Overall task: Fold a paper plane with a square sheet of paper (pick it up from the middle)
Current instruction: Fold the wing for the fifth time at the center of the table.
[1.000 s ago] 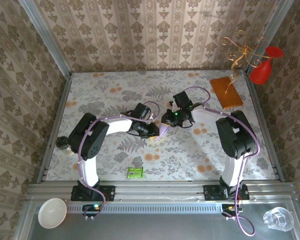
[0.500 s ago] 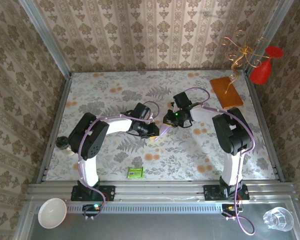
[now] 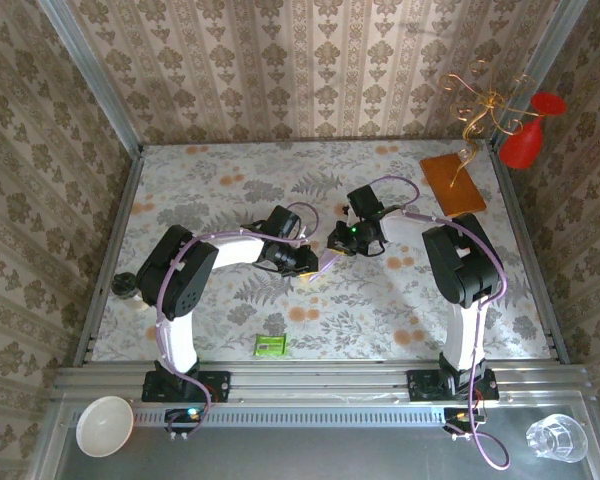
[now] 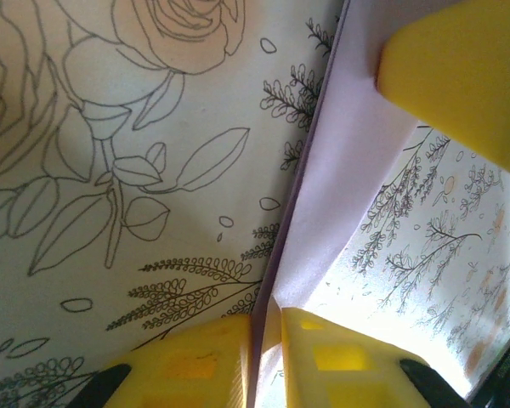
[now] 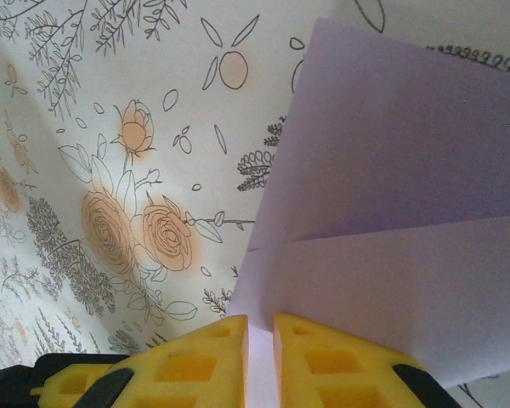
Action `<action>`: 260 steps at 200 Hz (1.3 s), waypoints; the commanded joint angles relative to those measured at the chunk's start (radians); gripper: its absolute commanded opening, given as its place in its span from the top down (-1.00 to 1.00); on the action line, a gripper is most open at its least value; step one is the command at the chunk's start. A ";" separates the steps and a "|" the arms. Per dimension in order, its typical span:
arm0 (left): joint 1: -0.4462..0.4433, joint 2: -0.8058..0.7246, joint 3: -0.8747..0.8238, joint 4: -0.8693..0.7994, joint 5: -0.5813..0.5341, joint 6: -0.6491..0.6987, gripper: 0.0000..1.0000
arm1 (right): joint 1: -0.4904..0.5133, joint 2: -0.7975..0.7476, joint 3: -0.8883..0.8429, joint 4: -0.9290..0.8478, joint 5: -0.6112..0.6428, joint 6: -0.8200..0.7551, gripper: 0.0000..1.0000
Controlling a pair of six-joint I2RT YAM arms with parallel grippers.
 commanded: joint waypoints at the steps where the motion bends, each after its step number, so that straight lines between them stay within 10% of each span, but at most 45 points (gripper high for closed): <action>1: -0.004 0.054 -0.030 -0.039 -0.017 0.005 0.62 | -0.007 0.028 0.022 -0.015 -0.006 -0.025 0.63; 142: -0.003 0.016 -0.023 -0.060 -0.016 0.005 0.69 | -0.011 0.091 0.076 -0.137 0.040 -0.066 0.65; 206: 0.005 -0.114 0.021 -0.078 -0.064 0.000 0.36 | -0.011 0.103 0.080 -0.164 0.040 -0.078 0.66; 260: -0.027 -0.027 0.102 -0.033 0.020 0.006 0.70 | -0.011 0.112 0.079 -0.158 0.023 -0.074 0.71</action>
